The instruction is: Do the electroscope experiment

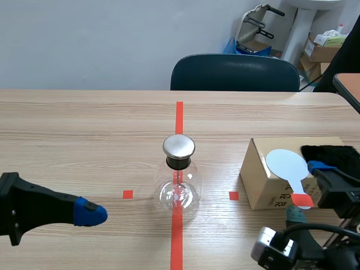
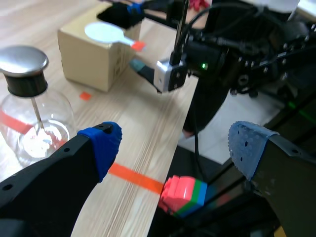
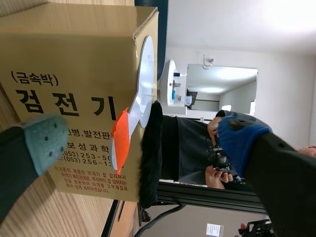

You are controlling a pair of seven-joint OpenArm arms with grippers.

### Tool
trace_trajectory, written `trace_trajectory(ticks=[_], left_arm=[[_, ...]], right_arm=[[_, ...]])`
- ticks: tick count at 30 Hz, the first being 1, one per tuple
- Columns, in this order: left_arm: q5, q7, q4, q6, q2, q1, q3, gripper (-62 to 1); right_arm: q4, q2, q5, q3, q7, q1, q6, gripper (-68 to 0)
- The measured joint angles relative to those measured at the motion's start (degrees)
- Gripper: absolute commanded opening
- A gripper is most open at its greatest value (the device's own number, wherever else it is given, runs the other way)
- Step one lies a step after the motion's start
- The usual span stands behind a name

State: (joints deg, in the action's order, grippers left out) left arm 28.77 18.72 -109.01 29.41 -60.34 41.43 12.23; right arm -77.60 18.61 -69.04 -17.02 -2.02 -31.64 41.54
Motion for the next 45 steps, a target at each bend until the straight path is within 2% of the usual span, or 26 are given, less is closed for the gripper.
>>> trace_trajectory(ticks=[5,19,45], left_arm=[[0.00,1.31,0.00,-0.63,0.00,0.00,-0.24,-13.7],[0.00,1.27,0.00,-0.63,0.00,0.00,-0.26,-13.7],[0.00,0.81,0.00,-0.85,0.00,0.00,-0.26,-13.7]], right_arm=[[-0.02,0.00,0.00,0.00,0.00,0.00,0.00,-34.8],[-0.02,0.00,-0.98,0.00,0.00,0.00,0.00,-66.4],[-0.02,0.00,-1.09,0.00,0.00,0.00,0.00,-66.4]])
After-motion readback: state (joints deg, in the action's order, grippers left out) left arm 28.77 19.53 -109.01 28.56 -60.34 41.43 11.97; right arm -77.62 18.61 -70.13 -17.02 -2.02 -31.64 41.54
